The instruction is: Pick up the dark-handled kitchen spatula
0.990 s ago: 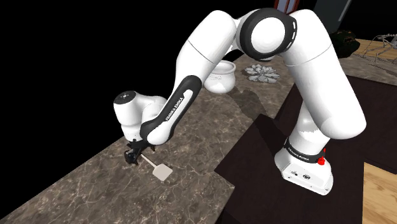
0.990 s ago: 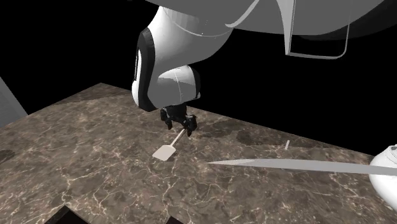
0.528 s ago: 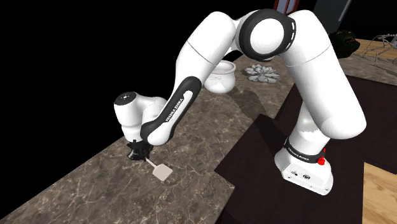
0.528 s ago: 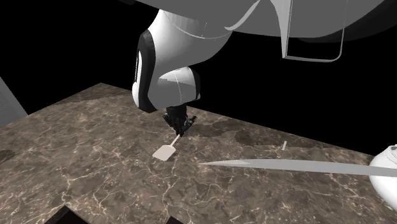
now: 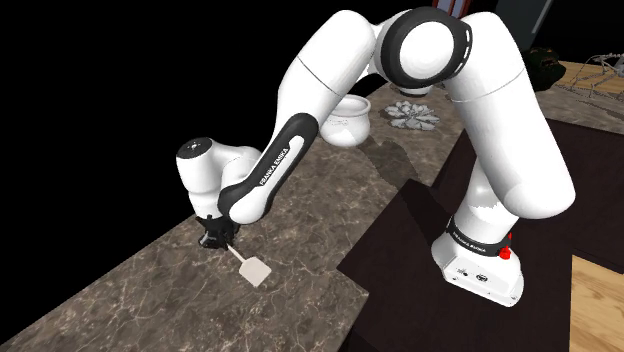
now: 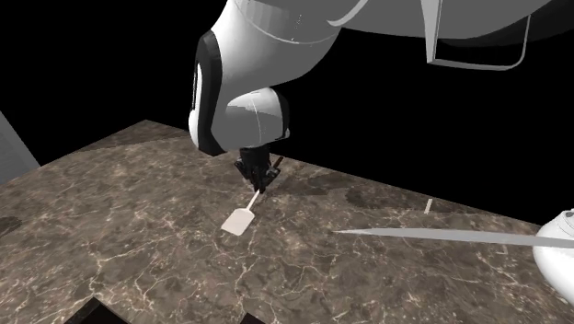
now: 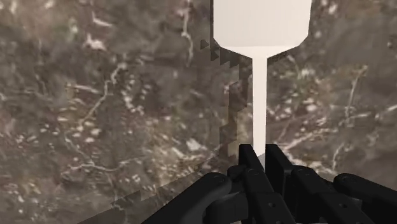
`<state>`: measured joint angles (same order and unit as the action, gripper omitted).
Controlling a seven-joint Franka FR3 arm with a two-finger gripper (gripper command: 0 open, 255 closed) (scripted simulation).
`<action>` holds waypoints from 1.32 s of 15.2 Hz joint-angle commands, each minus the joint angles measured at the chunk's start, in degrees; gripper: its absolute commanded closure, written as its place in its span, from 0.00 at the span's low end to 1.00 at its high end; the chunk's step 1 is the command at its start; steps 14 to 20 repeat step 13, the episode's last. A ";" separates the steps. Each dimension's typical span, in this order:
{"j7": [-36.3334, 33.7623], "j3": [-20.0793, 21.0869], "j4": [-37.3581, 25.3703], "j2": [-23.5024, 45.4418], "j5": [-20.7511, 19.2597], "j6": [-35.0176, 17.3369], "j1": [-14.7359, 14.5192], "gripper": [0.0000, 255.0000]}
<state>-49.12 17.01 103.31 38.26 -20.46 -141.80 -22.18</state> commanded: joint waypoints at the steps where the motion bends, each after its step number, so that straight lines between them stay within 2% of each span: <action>1: 0.32 0.43 0.29 -1.24 0.47 0.95 0.32 1.00; 11: 2.02 2.35 0.50 -6.62 2.88 5.97 1.66 1.00; 20: 2.05 2.37 0.50 -6.69 2.92 6.05 1.68 1.00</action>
